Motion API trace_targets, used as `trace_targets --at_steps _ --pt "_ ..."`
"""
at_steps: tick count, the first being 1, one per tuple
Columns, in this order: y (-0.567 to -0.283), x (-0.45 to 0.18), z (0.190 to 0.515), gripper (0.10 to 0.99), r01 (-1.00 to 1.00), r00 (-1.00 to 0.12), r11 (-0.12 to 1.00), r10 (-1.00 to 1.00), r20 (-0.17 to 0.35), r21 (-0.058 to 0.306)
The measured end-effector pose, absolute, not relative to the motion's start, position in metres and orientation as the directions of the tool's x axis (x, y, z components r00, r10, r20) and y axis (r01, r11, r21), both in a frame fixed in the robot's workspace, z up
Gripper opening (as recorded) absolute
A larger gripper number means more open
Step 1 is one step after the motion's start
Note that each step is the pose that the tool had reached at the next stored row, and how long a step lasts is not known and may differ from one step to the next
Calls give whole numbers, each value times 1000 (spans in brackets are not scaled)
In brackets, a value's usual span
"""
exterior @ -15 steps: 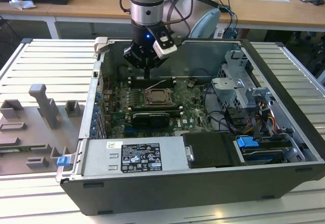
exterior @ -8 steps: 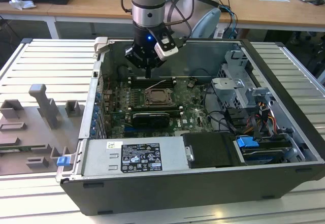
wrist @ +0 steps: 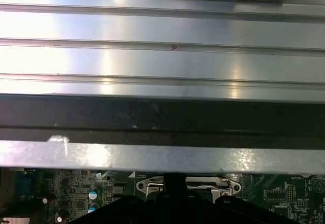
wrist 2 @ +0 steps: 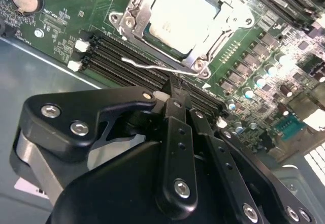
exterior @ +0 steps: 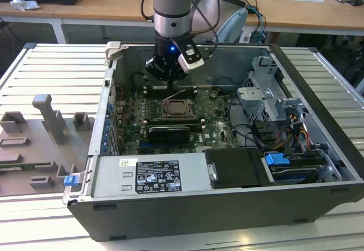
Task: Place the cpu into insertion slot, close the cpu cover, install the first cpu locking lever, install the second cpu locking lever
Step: 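Install the first cpu locking lever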
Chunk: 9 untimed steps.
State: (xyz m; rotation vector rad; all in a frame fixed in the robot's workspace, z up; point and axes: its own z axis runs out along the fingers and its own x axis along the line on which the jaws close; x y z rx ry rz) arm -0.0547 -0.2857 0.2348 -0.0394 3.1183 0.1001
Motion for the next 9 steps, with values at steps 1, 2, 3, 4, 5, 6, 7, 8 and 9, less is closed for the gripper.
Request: trace_targets --at_steps 1,2,3,4,5,6,7,8,9 --pt "-286 -55 235 106 -26 -999 998 -25 -22 64" --pt "-286 -55 234 106 -26 -999 998 -25 -22 64" --pt "-286 -55 234 106 -26 -999 998 -25 -22 63" --pt "-286 -55 234 106 -26 -999 998 -25 -22 64" --pt "-286 -55 234 106 -26 -999 998 -25 -22 64" --pt "-286 -55 233 106 -26 -999 998 -25 -22 64" --pt "-286 -55 233 106 -26 -999 998 -25 -22 64" --pt "-286 -55 232 106 -27 -999 998 -25 -22 64" --pt "-286 -54 232 106 -31 -999 997 -30 -22 65"
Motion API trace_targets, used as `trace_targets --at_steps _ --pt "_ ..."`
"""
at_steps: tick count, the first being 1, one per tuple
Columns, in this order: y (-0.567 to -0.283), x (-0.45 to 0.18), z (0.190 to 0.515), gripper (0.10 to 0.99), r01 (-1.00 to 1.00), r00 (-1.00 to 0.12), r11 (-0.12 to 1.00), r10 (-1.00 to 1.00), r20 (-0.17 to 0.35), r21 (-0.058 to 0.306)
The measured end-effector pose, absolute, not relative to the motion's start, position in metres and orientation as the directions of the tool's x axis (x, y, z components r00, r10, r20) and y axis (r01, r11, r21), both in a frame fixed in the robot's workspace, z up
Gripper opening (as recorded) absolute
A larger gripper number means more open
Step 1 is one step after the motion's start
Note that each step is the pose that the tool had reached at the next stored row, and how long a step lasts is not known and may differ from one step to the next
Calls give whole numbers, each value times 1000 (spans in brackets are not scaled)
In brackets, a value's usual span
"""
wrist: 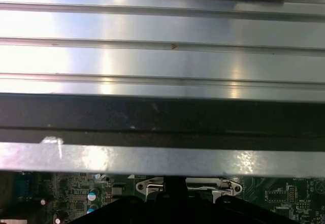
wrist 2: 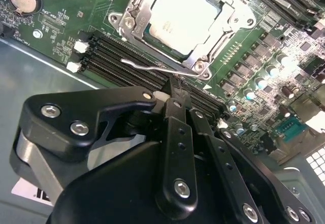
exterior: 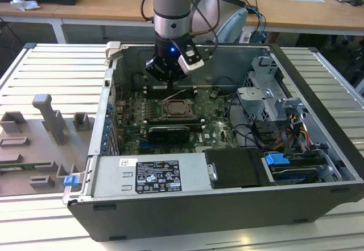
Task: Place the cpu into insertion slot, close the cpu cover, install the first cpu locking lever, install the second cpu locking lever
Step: 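Install the first cpu locking lever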
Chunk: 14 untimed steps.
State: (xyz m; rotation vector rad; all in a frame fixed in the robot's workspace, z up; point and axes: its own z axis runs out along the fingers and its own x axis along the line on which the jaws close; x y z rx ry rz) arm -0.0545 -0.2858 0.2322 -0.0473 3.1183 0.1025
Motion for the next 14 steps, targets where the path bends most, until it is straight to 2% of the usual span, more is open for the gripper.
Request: trace_targets --at_steps 14 --pt "-283 -35 220 106 -51 -999 996 -50 -23 71"
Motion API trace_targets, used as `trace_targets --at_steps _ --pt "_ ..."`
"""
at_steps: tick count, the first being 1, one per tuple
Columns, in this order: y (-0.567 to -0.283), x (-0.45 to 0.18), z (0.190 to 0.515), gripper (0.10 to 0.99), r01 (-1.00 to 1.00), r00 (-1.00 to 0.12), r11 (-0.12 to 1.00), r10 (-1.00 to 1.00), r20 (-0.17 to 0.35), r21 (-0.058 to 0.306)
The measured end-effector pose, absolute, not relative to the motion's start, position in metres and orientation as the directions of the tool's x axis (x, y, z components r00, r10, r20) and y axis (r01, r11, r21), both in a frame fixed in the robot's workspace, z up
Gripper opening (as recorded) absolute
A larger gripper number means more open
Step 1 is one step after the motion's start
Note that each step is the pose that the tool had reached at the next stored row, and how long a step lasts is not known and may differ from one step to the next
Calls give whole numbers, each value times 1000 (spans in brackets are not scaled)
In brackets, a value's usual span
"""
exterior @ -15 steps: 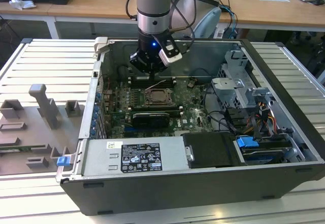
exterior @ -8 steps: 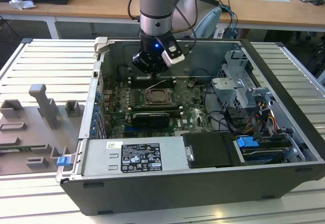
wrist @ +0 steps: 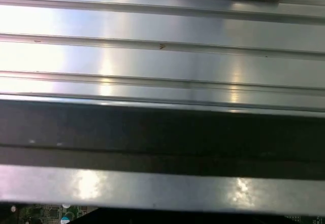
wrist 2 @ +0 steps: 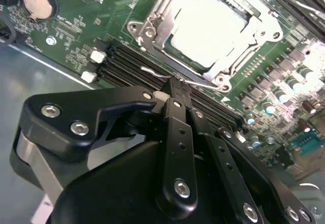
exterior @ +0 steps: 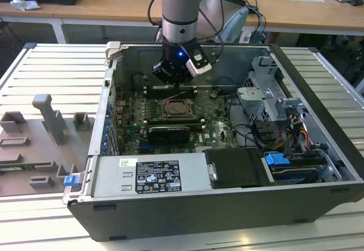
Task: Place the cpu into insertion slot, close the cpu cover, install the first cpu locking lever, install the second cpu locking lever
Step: 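Install the first cpu locking lever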
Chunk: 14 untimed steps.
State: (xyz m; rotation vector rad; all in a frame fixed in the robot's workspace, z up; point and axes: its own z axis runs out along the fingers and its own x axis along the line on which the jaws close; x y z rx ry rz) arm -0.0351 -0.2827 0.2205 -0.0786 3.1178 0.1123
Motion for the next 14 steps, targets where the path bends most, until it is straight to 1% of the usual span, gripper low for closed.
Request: trace_targets --at_steps 14 --pt "-284 -23 213 106 -42 -999 996 -41 -23 76"
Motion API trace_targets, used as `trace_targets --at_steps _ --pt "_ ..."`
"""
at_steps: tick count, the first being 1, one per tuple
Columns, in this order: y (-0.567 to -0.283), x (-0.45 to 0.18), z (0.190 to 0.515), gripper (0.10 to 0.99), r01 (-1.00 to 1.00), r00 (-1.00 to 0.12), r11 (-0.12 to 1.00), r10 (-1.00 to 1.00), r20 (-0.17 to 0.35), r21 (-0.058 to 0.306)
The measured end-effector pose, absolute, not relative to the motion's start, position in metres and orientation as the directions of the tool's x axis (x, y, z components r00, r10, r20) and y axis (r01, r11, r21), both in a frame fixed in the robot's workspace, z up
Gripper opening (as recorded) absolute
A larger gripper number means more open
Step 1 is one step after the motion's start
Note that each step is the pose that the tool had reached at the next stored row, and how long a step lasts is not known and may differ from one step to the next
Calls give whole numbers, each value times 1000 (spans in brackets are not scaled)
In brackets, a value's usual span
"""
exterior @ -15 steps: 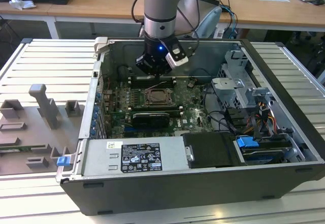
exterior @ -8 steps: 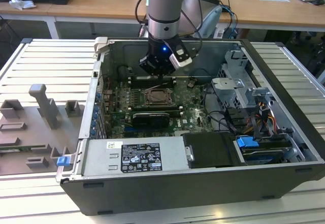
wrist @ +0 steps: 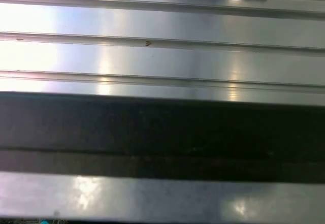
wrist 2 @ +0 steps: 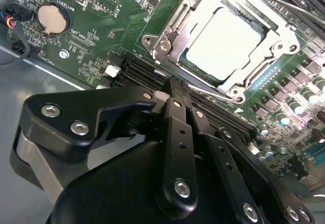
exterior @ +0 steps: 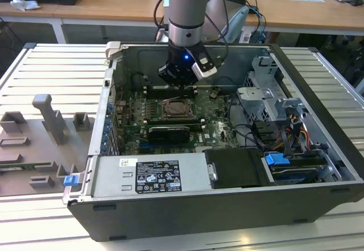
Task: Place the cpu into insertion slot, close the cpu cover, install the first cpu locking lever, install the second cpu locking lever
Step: 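Install the first cpu locking lever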
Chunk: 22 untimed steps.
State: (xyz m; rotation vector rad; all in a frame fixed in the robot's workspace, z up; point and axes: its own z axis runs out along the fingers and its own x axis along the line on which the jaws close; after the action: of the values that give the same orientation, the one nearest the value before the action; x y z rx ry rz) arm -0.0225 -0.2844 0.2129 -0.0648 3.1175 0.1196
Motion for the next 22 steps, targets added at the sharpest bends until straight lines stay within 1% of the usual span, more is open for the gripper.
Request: trace_targets --at_steps 16,19,20,22 --pt "-284 -19 201 106 -42 -999 997 -40 -22 71" --pt "-284 -19 204 106 -42 -999 997 -40 -23 72" --pt "-284 -19 213 106 -42 -999 997 -40 -22 72" --pt "-285 -19 214 106 -42 -999 997 -41 -23 72"
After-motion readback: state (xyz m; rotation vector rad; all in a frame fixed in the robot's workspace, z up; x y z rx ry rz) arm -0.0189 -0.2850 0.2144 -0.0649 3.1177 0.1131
